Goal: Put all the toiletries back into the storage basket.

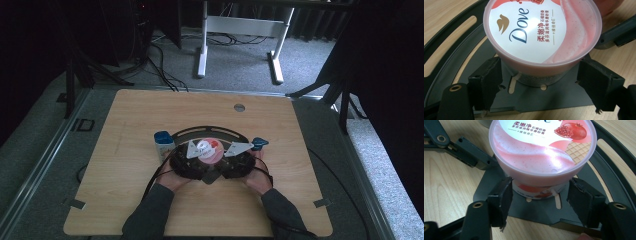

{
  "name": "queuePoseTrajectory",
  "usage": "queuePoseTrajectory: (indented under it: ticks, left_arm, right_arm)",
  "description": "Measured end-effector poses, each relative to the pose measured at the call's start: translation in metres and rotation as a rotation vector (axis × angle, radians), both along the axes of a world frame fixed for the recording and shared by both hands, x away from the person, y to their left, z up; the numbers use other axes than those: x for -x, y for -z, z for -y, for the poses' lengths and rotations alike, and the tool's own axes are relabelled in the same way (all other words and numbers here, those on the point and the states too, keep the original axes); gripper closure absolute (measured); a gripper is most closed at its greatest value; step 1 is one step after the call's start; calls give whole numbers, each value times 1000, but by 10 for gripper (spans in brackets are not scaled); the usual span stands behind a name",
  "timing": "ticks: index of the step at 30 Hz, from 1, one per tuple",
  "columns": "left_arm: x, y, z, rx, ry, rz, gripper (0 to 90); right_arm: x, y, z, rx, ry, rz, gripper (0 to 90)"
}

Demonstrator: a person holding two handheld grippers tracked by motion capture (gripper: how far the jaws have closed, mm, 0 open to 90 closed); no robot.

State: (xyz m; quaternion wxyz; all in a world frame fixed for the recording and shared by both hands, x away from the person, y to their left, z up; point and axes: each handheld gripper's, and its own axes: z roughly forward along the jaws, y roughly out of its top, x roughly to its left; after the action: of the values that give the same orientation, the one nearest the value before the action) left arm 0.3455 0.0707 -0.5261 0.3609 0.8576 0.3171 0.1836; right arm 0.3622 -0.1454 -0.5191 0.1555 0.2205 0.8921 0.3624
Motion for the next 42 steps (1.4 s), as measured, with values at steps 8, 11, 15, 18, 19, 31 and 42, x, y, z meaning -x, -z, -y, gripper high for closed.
queuePoseTrajectory:
  ticks: [8,11,15,18,19,31,42]
  left_arm:
    - [0,4,0,-14,-39,6,274]
    - [1,4,0,-6,-49,4,297]
    - [5,4,0,-19,-62,22,318]
    - [13,-2,-1,-11,-77,57,336]
    - [15,-4,-1,-12,-74,63,340]
    - [39,-4,-3,23,-10,89,494]
    - [41,13,8,35,57,40,661]
  right_arm:
    - [-1,2,-3,29,20,-8,409]
    - [-1,2,-2,10,23,-20,415]
    - [-1,0,-1,9,33,-25,416]
    - [2,-4,0,15,37,-15,424]
    - [3,-5,0,17,39,-14,429]
    - [15,-7,2,-6,43,-21,534]
    - [21,-2,-6,-36,23,-29,649]
